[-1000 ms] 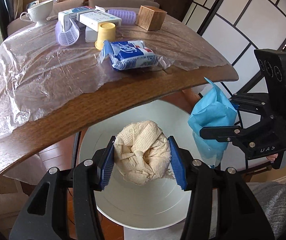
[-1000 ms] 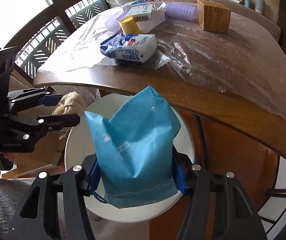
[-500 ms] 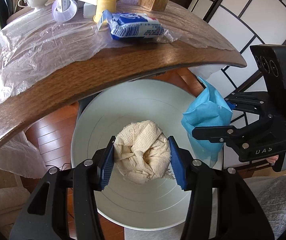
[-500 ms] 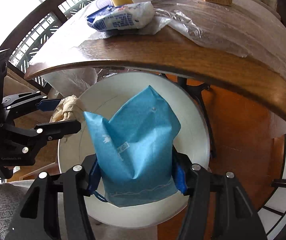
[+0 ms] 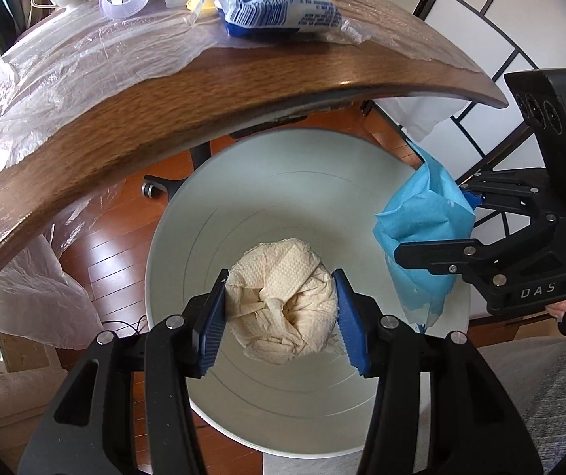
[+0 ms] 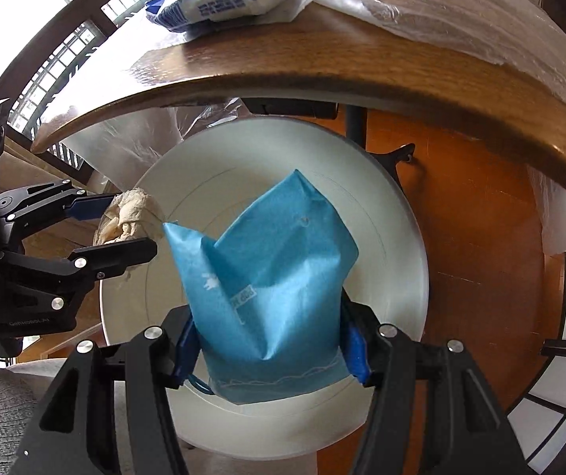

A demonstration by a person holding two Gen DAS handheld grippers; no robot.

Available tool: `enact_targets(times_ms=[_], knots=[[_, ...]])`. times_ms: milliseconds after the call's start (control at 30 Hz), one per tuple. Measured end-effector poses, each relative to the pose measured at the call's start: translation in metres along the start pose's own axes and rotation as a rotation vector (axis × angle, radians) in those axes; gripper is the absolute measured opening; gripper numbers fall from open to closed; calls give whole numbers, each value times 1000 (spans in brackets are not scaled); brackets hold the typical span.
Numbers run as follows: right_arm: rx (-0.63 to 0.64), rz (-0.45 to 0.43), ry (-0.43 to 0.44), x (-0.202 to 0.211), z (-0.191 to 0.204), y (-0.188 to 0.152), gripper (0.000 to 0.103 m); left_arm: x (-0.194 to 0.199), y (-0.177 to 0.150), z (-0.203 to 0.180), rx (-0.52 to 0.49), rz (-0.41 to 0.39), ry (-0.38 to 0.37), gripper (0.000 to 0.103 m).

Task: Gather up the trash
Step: 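Open both tools to drop the tissue and blue bag into the bin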

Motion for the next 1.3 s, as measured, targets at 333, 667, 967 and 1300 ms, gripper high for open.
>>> enact_targets(times_ms=[333, 667, 967, 1300], knots=[[-7, 19, -9, -9, 2, 3, 57, -10, -2, 4, 5, 28, 4, 52], [-9, 32, -17, -13, 3, 4, 57, -15, -2, -1, -3, 53, 18, 52], [-7, 41, -19, -15, 4, 4, 57, -18, -2, -1, -5, 60, 26, 52], [-17, 41, -24, -17, 4, 4, 57, -21, -2, -2, -11, 68, 30, 52]])
Point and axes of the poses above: each gripper's, at about its wrist camera, not at the fingertips, and x roughly against the way its jaws point, z to its left, y to its top, the point moved 3 cm from there along -x, roughly the way its jaws point, and after that the axes turned 6 degrees about -x, right-handed, at the moved point
